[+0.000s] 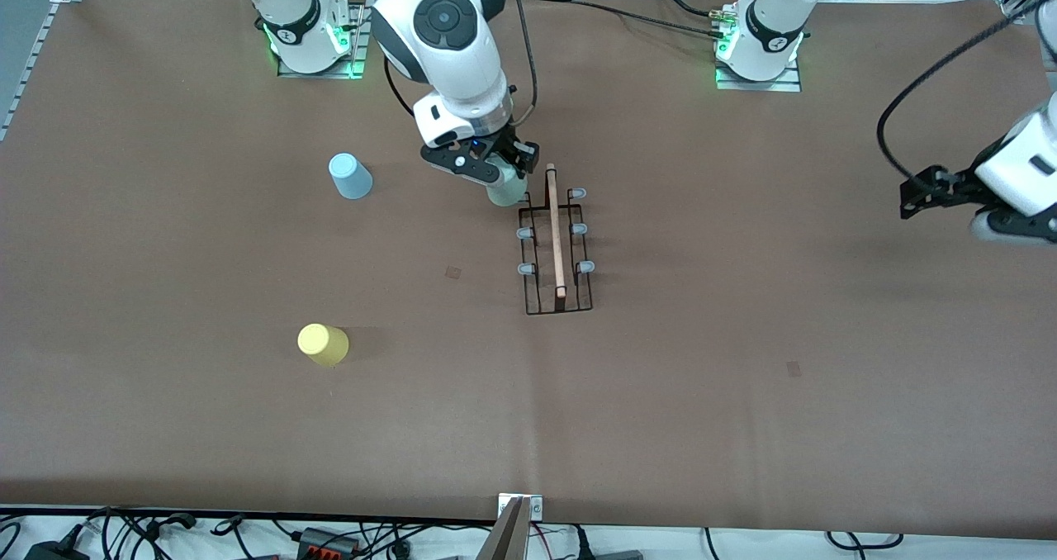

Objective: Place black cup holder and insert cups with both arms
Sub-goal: 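Carry the teal cup with the right gripper onto a rack peg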

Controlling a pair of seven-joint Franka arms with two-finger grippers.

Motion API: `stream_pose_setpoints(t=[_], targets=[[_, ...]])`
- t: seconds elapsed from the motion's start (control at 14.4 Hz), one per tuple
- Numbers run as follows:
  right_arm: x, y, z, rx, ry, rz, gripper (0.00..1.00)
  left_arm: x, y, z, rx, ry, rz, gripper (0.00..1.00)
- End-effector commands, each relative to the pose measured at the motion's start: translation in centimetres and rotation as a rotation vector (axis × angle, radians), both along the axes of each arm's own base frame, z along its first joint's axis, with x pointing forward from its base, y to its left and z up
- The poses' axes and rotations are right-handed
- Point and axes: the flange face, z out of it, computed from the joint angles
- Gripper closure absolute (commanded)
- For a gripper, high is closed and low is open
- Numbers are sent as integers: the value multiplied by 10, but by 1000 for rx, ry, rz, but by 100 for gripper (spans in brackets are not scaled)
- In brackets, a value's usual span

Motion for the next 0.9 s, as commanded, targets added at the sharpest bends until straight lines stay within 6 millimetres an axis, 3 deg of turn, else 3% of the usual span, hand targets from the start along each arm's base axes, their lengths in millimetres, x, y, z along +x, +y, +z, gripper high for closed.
stream_pose_setpoints(t=[0.0, 0.35, 0.42, 0.48, 0.55, 0.83], targets=[[-1, 19, -16, 0, -20, 6, 100, -15, -2, -2, -11, 39, -10, 0], [-6, 33, -47, -6, -28, 32, 96, -14, -5, -3, -49, 38, -5, 0], [-5, 32, -49, -4, -28, 30, 62, -14, -6, -3, -60, 38, -4, 0], [-4, 31, -54, -9, -22, 28, 8, -14, -6, -3, -60, 39, -4, 0], [-1, 28, -54, -11, -23, 30, 0, -14, -6, -3, -60, 39, -4, 0], [14, 15, -27, -2, -39, 20, 0, -14, -7, -3, -69, 39, -4, 0]])
